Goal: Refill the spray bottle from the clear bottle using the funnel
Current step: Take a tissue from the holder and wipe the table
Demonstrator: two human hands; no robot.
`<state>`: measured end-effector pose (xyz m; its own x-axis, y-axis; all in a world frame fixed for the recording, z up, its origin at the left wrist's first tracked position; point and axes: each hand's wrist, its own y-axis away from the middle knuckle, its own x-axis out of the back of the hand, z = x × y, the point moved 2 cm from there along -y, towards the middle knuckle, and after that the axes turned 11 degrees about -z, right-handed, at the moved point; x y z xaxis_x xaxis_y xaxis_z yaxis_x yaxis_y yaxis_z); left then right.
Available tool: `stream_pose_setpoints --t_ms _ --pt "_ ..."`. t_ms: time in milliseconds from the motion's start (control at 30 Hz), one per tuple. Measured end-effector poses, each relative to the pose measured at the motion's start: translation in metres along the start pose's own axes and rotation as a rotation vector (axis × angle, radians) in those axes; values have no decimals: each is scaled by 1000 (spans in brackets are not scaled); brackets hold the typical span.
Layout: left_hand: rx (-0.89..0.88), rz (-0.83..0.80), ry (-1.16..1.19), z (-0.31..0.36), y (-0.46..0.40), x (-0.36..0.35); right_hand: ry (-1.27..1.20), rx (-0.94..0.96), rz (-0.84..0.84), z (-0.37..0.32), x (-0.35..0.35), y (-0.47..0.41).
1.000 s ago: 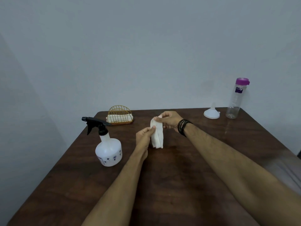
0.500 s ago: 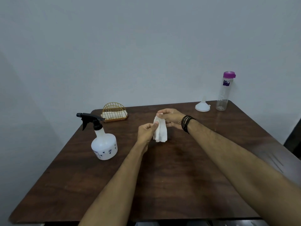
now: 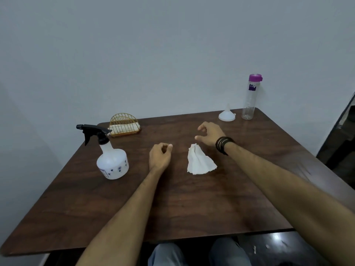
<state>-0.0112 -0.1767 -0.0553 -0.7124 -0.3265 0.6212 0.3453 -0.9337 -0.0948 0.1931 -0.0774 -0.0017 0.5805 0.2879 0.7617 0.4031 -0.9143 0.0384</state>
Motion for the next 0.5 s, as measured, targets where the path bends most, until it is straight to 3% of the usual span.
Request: stream_pose_setpoints --t_ms 100,300,500 --pt "-21 6 -92 -6 -4 -2 80 122 119 3 -13 24" --pt "36 -157 -438 -16 -18 11 469 184 -317 7 -78 62" --pt "46 -321 -661 -30 -31 15 579 213 -397 -12 -95 53"
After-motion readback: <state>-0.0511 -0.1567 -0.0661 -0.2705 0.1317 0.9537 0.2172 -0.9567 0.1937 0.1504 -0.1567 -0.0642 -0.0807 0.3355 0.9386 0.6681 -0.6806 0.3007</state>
